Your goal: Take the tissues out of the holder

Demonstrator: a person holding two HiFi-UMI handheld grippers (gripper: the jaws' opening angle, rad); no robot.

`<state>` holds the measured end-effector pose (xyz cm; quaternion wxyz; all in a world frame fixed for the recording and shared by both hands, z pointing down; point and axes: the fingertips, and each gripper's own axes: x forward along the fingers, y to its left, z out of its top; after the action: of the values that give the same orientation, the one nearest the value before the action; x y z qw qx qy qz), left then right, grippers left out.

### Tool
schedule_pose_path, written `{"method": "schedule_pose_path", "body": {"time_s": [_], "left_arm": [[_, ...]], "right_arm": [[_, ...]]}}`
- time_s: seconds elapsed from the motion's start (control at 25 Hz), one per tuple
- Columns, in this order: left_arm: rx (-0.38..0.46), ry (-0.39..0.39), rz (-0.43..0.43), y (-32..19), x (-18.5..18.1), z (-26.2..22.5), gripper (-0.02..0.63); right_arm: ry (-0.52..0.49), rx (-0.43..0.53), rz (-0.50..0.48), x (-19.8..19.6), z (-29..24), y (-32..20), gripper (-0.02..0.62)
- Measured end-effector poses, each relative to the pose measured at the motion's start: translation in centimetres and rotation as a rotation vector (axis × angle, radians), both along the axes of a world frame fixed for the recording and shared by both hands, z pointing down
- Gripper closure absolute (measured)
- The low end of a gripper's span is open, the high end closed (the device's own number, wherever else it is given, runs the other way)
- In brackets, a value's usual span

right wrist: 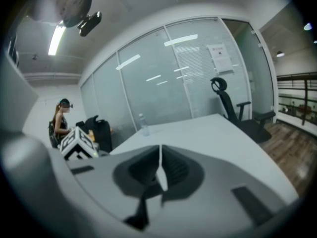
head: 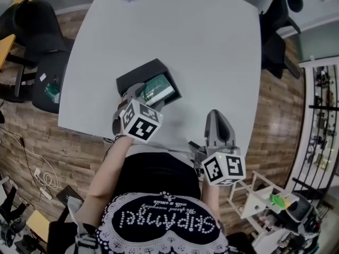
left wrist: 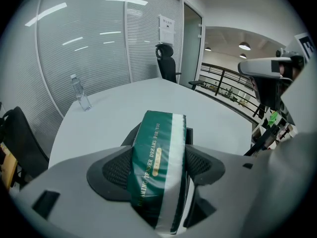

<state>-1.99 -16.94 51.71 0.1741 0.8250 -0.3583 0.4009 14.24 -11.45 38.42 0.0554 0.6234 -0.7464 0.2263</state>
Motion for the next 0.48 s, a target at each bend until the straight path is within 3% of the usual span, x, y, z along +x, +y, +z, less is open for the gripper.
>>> {"method": "schedule_pose_path", "body": {"time_s": [0.48], "left_arm": [[0.083, 0.060, -0.042, -0.3, -1.1, -3.6, 0.256]], "right_arm": [[0.014, 0.030, 0.006, -0.3, -1.1, 0.8, 0.560]]}}
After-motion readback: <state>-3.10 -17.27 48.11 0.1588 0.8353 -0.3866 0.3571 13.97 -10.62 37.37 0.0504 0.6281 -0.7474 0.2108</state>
